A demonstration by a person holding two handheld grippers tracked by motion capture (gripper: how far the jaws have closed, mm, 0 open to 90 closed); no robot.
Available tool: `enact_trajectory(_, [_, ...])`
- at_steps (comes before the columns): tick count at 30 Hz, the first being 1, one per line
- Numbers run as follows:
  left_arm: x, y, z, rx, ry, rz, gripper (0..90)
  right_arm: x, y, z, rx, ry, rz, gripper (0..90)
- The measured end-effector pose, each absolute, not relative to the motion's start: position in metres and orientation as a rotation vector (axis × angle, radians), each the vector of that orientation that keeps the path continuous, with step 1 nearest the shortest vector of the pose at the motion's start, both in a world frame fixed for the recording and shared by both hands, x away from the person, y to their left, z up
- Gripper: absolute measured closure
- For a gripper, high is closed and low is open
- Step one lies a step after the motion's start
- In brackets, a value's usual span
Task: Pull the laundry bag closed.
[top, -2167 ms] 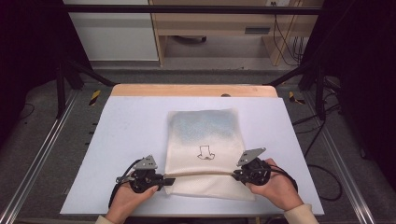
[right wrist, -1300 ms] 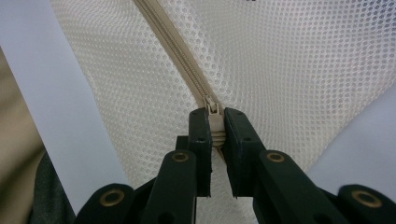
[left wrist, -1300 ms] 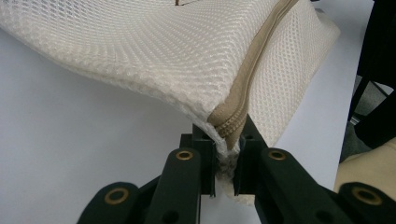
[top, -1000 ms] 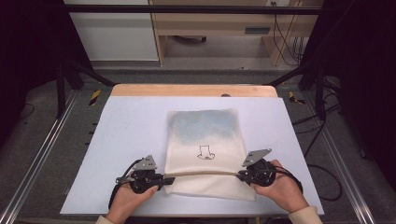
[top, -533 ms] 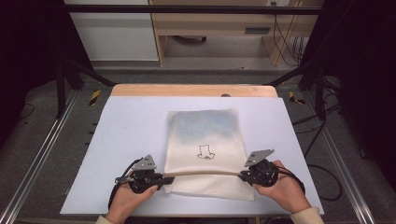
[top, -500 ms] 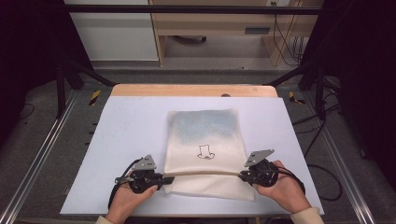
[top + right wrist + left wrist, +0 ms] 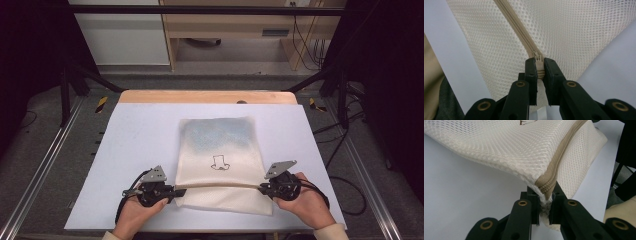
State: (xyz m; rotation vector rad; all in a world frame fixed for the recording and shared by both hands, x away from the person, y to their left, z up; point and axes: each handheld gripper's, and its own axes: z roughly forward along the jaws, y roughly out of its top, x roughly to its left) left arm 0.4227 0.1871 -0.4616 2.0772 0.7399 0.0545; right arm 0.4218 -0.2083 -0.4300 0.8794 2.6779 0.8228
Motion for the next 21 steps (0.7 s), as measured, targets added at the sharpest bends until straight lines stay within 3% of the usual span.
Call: enact_trajectory(21, [0.422,0.188,-0.459,2.076,0.737,0.070,81.9,0.419,-0.219,-0.432,0.906,2.652,0.809,82.1])
